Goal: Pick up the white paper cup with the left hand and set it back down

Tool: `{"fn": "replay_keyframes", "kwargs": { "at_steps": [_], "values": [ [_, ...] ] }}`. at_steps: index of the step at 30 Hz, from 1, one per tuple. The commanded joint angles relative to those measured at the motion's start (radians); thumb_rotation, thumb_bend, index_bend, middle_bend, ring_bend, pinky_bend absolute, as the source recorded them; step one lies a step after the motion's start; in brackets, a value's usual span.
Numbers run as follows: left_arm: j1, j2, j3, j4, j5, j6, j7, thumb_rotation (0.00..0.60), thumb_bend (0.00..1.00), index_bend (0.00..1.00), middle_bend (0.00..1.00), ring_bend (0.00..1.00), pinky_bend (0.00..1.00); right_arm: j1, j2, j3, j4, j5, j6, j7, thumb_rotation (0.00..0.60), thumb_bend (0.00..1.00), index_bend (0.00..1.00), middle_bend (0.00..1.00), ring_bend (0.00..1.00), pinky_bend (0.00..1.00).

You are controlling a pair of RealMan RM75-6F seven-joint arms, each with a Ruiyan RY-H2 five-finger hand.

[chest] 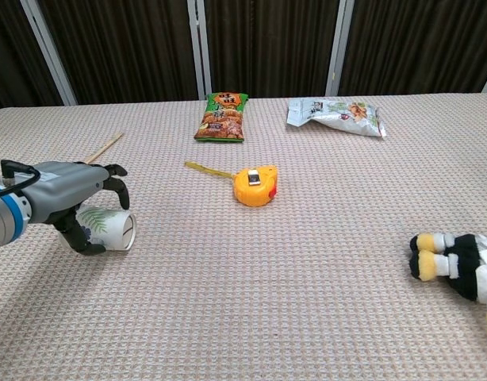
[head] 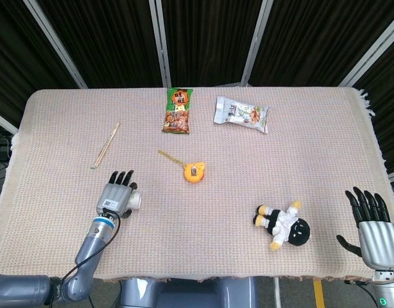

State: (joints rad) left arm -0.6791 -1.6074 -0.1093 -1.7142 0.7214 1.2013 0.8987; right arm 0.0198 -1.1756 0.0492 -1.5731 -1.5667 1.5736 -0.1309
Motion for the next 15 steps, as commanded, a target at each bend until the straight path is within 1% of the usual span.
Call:
{"fn": "replay_keyframes", "kwargs": {
  "at_steps": [1,5,10,14,15],
  "values": [
    [-0.006,-0.019,0.006,0.012,0.0,0.016,0.007,0.6,0.18,0.33,0.0,0.0,0.0,0.0,0.0,0.001,0.0,0.001,0.0,0.0,0.6,0.05,0.0,0.0,0.0,0.0],
    [-0.006,-0.035,0.007,0.026,-0.006,0.024,0.003,0.6,0.18,0.4,0.0,0.0,0.0,0.0,0.001,0.001,0.0,0.0,0.001,0.002,0.6,0.05,0.0,0.0,0.0,0.0],
    [0.002,-0.042,0.002,0.032,0.014,0.025,-0.043,0.6,0.18,0.44,0.0,0.0,0.0,-0.001,0.001,0.001,0.0,0.0,0.002,0.003,0.6,0.05,0.0,0.0,0.0,0.0],
    [0.02,-0.047,-0.01,0.032,0.065,0.026,-0.131,0.6,0.18,0.44,0.0,0.0,0.0,-0.001,0.001,0.001,0.0,0.0,0.002,0.002,0.6,0.05,0.0,0.0,0.0,0.0],
    [0.031,-0.051,-0.019,0.03,0.094,0.025,-0.186,0.6,0.18,0.44,0.0,0.0,0.0,-0.001,0.001,0.001,0.0,0.0,0.002,0.002,0.6,0.05,0.0,0.0,0.0,0.0]
  ]
}}
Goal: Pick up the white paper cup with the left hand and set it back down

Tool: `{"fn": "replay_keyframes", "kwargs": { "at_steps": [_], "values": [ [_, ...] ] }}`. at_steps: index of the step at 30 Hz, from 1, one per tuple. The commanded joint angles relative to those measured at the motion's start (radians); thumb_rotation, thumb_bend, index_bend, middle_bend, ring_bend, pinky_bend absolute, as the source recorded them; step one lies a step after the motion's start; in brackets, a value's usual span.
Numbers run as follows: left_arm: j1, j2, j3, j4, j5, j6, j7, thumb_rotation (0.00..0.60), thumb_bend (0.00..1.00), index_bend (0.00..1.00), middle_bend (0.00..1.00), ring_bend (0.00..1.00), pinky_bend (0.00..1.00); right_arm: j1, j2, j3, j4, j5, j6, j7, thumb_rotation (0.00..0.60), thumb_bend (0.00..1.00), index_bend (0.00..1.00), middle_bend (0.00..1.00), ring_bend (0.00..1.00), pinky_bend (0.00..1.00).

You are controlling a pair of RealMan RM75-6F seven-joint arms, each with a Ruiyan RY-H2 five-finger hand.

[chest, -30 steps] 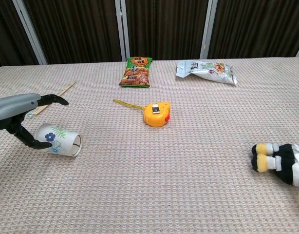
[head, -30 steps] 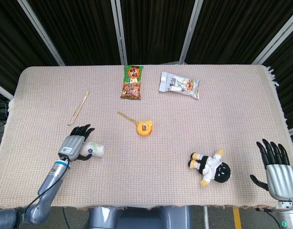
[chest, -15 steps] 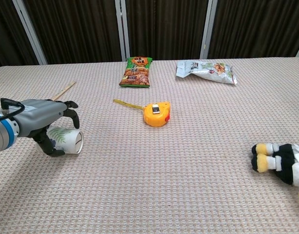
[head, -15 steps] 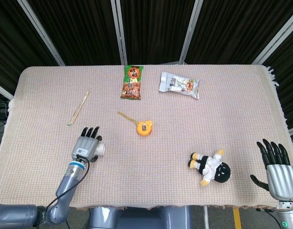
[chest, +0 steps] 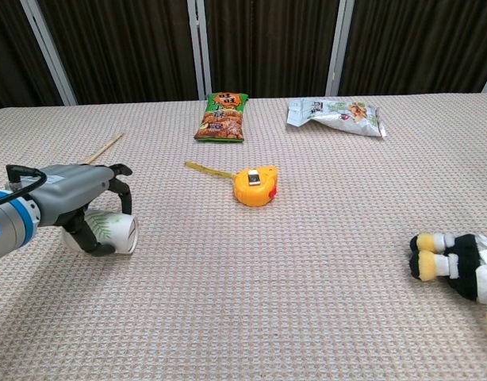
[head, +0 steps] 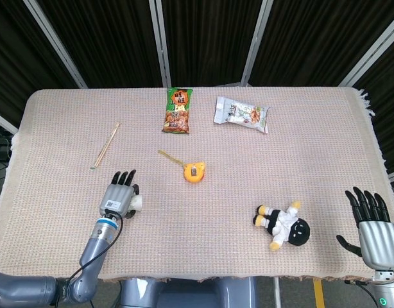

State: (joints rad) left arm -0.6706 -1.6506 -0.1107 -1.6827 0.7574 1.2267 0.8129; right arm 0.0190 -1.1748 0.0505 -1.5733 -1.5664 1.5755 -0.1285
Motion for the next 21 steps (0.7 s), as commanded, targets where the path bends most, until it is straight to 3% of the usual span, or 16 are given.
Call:
{"fn": "replay_keyframes", "kwargs": {
  "at_steps": [1,6,13,21],
  "values": [
    [0.03,-0.011,-0.022,0.001,0.079,-0.001,-0.14,0.6,0.18,0.44,0.0,0.0,0.0,0.0,0.0,0.0,0.0,-0.001,0.0,-0.001,0.6,0.05,0.0,0.0,0.0,0.0],
    [0.093,-0.049,-0.039,0.07,0.263,0.003,-0.477,0.6,0.18,0.44,0.0,0.0,0.0,0.0,-0.001,0.0,-0.001,0.002,-0.002,-0.003,0.6,0.05,0.0,0.0,0.0,0.0],
    [0.135,-0.099,-0.027,0.197,0.408,-0.065,-0.867,0.6,0.18,0.44,0.0,0.0,0.0,0.001,-0.003,-0.002,0.0,0.0,-0.005,-0.009,0.6,0.05,0.0,0.0,0.0,0.0],
    [0.149,-0.144,0.012,0.353,0.501,-0.107,-1.043,0.6,0.18,0.44,0.0,0.0,0.0,0.003,-0.003,0.0,0.002,0.006,-0.01,-0.008,0.6,0.05,0.0,0.0,0.0,0.0]
  ]
}}
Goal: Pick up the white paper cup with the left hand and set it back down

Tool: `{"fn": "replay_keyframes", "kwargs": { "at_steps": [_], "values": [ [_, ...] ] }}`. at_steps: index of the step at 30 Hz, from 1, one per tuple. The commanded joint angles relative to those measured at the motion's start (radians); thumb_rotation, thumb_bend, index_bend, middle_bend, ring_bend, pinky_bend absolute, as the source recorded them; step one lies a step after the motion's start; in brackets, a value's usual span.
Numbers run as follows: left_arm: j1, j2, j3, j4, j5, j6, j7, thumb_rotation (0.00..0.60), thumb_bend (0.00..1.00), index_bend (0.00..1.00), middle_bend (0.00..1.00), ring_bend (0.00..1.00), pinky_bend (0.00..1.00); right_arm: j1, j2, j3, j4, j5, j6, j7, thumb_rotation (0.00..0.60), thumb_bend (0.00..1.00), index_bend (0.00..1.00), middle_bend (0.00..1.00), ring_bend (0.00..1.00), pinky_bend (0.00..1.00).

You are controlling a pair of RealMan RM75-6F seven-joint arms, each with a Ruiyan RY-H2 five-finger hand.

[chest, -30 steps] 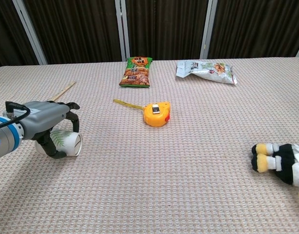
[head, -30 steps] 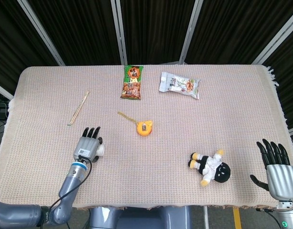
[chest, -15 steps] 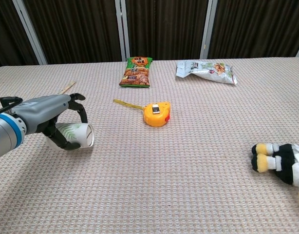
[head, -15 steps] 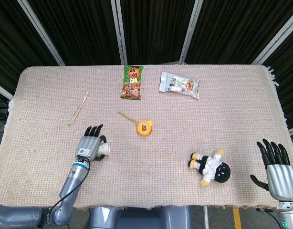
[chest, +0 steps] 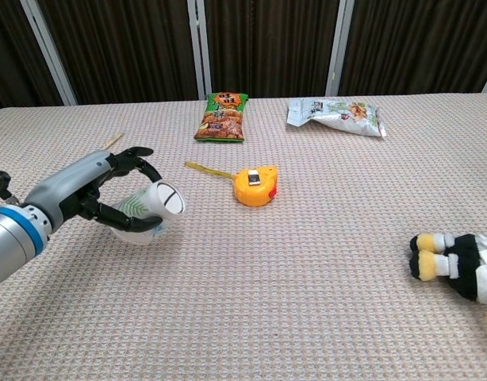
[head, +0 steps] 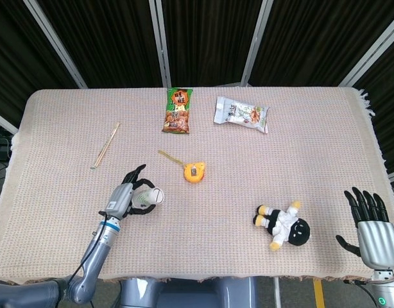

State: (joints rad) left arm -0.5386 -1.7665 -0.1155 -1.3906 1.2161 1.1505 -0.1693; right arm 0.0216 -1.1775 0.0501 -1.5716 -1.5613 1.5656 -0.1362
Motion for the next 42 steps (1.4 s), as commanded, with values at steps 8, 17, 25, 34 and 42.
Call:
{"fn": "replay_keyframes", "kwargs": {
  "at_steps": [8,17,25,34,42],
  "values": [
    [0.047,-0.007,0.043,0.093,0.109,-0.018,-0.138,0.6,0.18,0.44,0.0,0.0,0.0,-0.001,0.002,0.0,-0.001,0.0,0.002,0.002,0.6,0.05,0.0,0.0,0.0,0.0],
    [0.109,0.079,0.087,0.076,0.167,0.027,-0.205,0.6,0.18,0.41,0.0,0.0,0.0,0.0,-0.001,-0.003,-0.004,-0.004,0.0,-0.011,0.6,0.05,0.0,0.0,0.0,0.0],
    [0.123,0.119,0.109,0.094,0.178,0.007,-0.177,0.6,0.16,0.0,0.0,0.0,0.0,0.0,-0.007,-0.004,0.0,-0.004,-0.002,-0.02,0.6,0.05,0.0,0.0,0.0,0.0],
    [0.149,0.165,0.103,0.072,0.201,0.059,-0.108,0.6,0.14,0.0,0.0,0.0,0.0,0.0,-0.007,-0.001,0.001,-0.002,0.002,-0.016,0.6,0.05,0.0,0.0,0.0,0.0],
    [0.312,0.311,0.112,-0.067,0.25,0.41,0.459,0.6,0.13,0.0,0.0,0.0,0.0,0.004,-0.022,0.001,0.015,-0.018,0.013,-0.033,0.6,0.05,0.0,0.0,0.0,0.0]
  ]
}}
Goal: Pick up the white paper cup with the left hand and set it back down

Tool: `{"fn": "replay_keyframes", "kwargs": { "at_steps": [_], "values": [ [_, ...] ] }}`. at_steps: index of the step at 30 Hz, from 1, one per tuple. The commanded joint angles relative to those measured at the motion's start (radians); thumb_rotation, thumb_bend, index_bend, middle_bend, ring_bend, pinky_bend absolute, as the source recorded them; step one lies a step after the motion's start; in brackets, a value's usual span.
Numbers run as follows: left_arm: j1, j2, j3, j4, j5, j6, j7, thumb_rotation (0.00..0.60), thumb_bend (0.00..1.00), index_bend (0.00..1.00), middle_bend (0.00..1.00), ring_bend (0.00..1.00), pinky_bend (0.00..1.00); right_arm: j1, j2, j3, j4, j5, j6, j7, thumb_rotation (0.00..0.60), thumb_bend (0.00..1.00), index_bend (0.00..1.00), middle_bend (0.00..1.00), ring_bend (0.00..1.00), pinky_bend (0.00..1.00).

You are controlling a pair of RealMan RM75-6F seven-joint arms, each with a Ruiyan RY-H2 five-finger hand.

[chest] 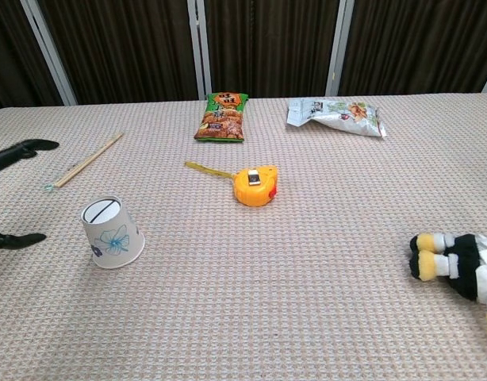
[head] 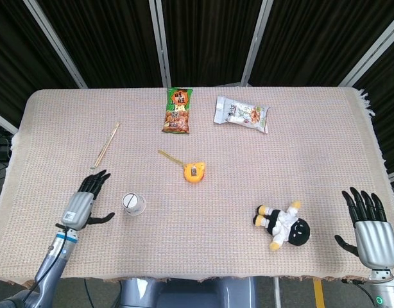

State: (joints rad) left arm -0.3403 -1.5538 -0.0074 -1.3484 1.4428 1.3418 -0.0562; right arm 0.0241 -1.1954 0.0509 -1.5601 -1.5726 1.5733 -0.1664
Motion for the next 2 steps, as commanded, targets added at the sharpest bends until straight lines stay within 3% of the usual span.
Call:
{"fn": "replay_keyframes", "kwargs": {
  "at_steps": [1,2],
  "values": [
    [0.129,0.113,0.007,-0.13,0.016,0.232,0.364,0.6,0.13,0.0,0.0,0.0,0.0,0.001,-0.006,0.0,0.006,-0.009,0.007,-0.006,0.6,0.05,0.0,0.0,0.0,0.0],
    [0.147,0.136,0.013,-0.156,0.006,0.24,0.376,0.6,0.13,0.0,0.0,0.0,0.0,0.002,-0.009,0.001,0.008,-0.011,0.007,-0.011,0.6,0.05,0.0,0.0,0.0,0.0]
  ]
}}
